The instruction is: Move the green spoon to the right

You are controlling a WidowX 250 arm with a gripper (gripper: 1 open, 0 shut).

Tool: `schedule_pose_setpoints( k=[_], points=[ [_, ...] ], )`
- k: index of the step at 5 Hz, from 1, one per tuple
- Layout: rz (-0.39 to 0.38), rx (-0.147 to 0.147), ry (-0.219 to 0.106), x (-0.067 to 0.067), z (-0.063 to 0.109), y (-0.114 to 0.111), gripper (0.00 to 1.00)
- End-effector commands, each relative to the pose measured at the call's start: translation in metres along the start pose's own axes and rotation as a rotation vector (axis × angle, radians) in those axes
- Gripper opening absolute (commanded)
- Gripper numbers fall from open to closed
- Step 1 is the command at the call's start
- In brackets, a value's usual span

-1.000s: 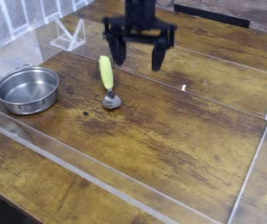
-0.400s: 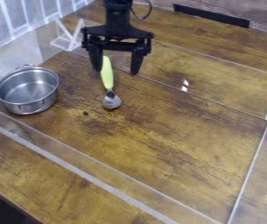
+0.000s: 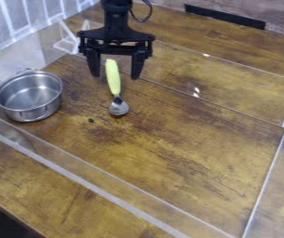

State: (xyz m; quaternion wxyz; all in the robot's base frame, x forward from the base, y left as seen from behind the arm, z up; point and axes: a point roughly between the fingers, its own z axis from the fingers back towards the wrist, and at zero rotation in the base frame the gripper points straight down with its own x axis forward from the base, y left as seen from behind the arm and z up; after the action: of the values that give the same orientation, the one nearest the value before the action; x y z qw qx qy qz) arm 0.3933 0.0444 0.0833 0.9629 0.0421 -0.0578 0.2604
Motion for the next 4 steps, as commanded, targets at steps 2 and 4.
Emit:
schedule_pose_setpoints(
  k=[2, 4],
  points=[
    [-0.019, -0.002, -0.014, 0.002, -0.014, -0.010, 0.00],
    [-0.114, -0.017, -0.035, 0.009, 0.004, -0.018, 0.00]
  ],
)
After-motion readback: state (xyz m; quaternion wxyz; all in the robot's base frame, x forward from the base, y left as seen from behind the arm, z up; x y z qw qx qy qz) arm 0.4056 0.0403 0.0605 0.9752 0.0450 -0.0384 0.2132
